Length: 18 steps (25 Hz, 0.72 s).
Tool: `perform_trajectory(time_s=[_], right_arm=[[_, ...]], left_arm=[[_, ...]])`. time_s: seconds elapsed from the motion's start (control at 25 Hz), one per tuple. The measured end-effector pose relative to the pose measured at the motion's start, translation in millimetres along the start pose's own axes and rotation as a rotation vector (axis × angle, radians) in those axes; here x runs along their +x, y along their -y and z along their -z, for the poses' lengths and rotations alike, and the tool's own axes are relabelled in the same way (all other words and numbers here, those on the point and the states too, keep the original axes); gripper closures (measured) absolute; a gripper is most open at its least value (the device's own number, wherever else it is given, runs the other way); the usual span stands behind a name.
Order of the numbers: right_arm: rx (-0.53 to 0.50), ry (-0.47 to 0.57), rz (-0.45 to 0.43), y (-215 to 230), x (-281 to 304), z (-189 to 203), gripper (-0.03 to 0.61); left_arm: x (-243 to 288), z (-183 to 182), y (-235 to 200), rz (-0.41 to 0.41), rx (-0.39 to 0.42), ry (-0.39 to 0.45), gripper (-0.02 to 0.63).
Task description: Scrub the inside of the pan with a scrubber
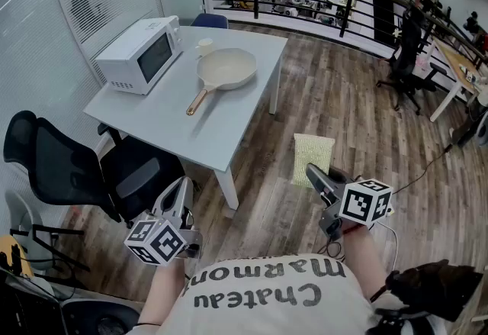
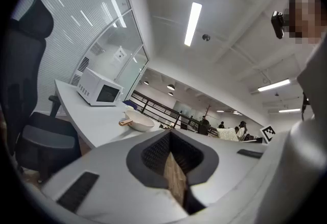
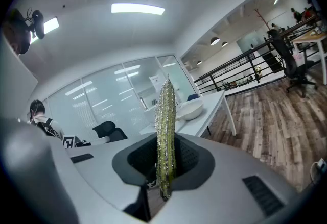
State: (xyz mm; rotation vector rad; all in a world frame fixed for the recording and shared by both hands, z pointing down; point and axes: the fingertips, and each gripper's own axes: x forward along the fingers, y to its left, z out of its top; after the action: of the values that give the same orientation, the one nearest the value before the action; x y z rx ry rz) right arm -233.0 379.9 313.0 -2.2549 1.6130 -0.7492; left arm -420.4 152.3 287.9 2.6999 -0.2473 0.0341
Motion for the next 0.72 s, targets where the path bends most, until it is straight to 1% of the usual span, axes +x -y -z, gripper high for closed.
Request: perform_trajectory(time_s=[0.36,0.48,0.64,0.72], right_arm=[[0.005,-0.001,0.015,1.4,-0.5,3.9,0.525],[0.004,-0.018,0.023,1.3,1.7,10.5,0.524],[0.043,-0.035,0.045,11.9,3.8,16.0,0.523],[0.055,-0.043,0.045,18.2,7.1,16.6,0.523]], left_arm=[[-0.2,-1.0,0.1,0.005,0.005,-0.013,0.624],[0.2,-0.2,-5.3,0.002,-0.007,-0.014,0.624],[4.4,-2.0,-2.6,0.043,-0.032,0.012,0.621],[7.9,-2.5,-2.6,0.046,-0.036,0.029,0.623]])
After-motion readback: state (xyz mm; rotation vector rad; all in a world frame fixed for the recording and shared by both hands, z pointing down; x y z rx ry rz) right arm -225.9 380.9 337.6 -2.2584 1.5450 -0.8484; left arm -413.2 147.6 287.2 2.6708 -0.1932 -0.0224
